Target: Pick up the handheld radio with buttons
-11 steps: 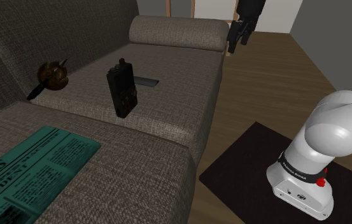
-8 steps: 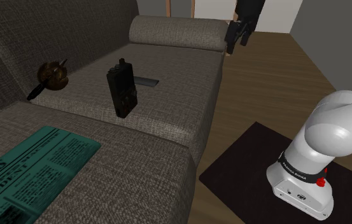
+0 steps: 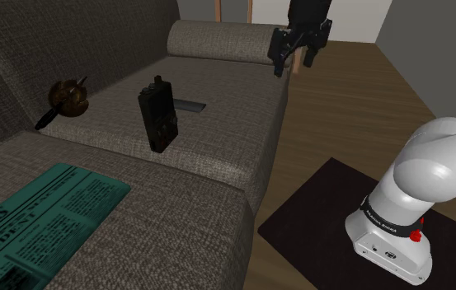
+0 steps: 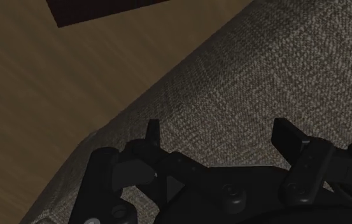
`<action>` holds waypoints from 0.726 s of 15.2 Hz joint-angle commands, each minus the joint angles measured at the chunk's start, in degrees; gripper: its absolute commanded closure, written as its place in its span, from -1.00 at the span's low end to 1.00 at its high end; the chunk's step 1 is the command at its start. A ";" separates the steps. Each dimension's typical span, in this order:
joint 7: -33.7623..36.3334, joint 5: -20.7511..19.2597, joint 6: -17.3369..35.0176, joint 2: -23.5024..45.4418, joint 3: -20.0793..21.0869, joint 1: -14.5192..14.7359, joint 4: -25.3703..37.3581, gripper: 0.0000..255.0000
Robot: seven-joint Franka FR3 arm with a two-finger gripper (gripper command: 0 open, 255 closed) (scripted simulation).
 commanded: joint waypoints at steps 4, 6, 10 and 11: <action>15.93 3.89 -1.55 3.08 9.22 -2.05 5.13 -1.00; 22.09 4.90 -2.03 5.24 12.94 -3.40 8.06 -1.00; 34.73 5.66 -3.01 10.96 20.80 -7.00 15.30 -1.00; 37.98 5.53 -3.28 12.69 22.92 -8.10 17.39 -1.00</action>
